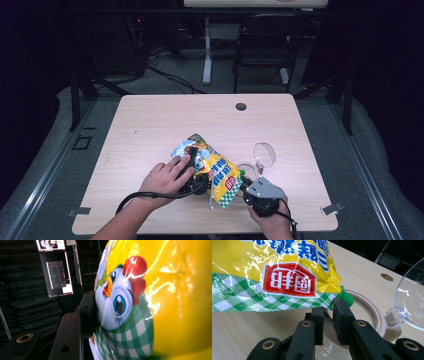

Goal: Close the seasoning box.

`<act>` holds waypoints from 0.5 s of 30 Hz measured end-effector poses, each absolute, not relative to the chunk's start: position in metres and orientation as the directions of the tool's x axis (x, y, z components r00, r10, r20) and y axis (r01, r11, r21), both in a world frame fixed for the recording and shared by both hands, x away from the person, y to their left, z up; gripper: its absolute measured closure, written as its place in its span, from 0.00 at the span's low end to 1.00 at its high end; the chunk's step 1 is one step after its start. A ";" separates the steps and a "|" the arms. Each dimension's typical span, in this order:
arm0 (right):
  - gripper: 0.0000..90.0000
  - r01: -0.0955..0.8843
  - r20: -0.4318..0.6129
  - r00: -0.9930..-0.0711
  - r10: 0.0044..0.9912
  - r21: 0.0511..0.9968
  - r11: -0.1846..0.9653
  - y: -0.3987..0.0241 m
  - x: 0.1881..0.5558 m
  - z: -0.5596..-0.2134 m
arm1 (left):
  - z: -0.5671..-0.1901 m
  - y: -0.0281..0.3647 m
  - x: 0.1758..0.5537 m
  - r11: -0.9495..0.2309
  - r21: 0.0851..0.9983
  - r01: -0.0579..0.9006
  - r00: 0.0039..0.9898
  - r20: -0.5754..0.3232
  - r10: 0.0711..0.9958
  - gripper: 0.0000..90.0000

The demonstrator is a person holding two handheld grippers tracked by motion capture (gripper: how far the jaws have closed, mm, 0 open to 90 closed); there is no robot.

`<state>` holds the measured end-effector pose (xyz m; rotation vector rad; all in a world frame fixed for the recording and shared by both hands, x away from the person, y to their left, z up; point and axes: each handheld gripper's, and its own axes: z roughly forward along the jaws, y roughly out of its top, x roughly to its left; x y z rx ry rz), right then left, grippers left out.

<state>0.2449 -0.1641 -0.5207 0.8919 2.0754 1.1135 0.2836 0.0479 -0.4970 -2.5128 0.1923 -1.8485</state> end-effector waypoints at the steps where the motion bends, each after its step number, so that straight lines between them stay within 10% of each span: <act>1: 0.88 0.272 -0.196 -0.586 0.786 0.867 0.419 -0.164 0.245 -0.521 | -0.497 0.048 0.284 -0.992 -0.086 -0.089 0.293 0.950 -0.109 0.64; 15: 0.88 0.279 -0.182 -0.588 0.788 0.869 0.408 -0.165 0.245 -0.521 | -0.494 0.046 0.283 -0.990 -0.103 -0.091 0.290 0.949 -0.126 0.65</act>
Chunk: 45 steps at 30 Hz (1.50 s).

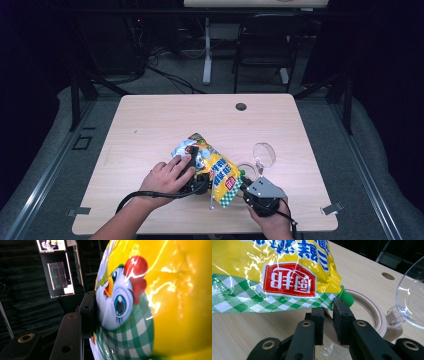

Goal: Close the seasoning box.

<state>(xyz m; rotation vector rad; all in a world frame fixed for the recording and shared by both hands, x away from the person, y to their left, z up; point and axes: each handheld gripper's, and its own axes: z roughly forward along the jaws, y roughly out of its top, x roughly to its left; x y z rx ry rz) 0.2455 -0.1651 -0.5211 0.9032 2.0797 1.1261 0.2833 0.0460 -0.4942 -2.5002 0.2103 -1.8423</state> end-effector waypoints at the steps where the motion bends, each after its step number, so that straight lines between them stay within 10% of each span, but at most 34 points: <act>1: 0.88 0.279 -0.181 -0.589 0.788 0.869 0.408 -0.165 0.246 -0.521 | -0.494 0.046 0.283 -0.990 -0.104 -0.092 0.289 0.949 -0.127 0.65; 45: 0.86 0.291 -0.158 -0.586 0.795 0.874 0.388 -0.166 0.247 -0.522 | -0.485 0.041 0.276 -0.977 -0.177 -0.121 0.230 0.952 -0.201 0.70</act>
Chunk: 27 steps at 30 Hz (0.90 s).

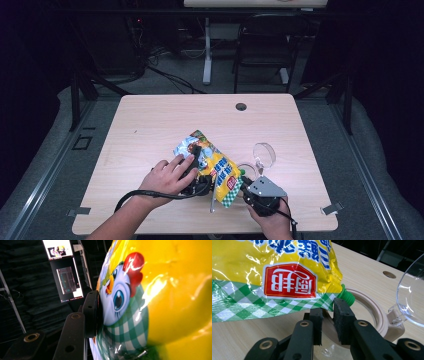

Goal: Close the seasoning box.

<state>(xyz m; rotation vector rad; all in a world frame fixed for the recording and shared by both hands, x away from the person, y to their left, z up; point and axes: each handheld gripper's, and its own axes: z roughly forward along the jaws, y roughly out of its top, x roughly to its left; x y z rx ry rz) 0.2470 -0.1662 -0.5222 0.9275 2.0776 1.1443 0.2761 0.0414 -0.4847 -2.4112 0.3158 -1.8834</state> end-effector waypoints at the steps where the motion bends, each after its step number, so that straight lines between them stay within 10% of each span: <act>1: 0.86 0.291 -0.157 -0.585 0.796 0.875 0.387 -0.166 0.247 -0.522 | -0.485 0.041 0.276 -0.976 -0.177 -0.123 0.228 0.953 -0.202 0.70; 27: 0.86 0.293 -0.150 -0.584 0.798 0.877 0.380 -0.166 0.247 -0.523 | -0.480 0.039 0.275 -0.970 -0.206 -0.131 0.216 0.949 -0.231 0.70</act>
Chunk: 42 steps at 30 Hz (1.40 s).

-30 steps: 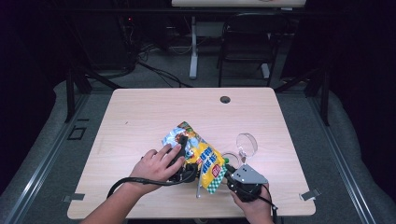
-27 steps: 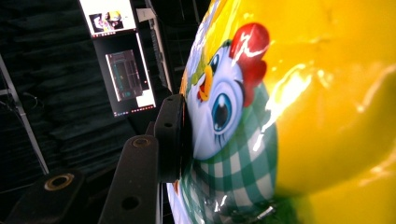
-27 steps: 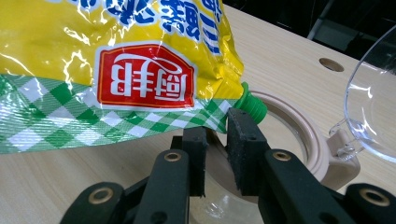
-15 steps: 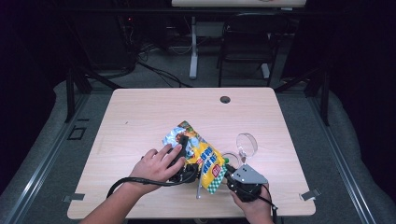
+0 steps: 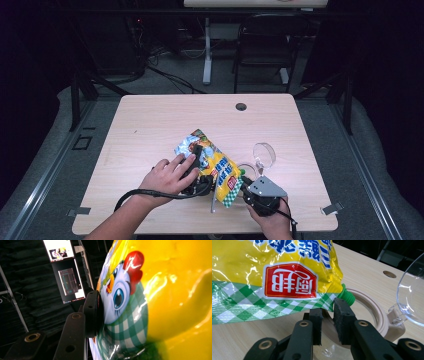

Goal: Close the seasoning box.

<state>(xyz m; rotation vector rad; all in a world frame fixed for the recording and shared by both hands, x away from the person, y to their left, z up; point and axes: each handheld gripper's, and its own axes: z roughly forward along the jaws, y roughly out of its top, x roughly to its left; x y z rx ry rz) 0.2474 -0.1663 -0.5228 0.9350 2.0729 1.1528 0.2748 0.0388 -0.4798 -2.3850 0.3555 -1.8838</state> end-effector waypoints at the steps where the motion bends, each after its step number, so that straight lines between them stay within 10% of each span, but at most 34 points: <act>1: 0.86 0.294 -0.150 -0.584 0.798 0.877 0.380 -0.166 0.247 -0.523 | -0.479 0.039 0.275 -0.969 -0.209 -0.134 0.204 0.951 -0.234 0.70; 42: 0.84 0.304 -0.111 -0.569 0.814 0.892 0.334 -0.169 0.248 -0.521 | -0.469 0.033 0.274 -0.962 -0.239 -0.135 0.219 0.939 -0.264 0.70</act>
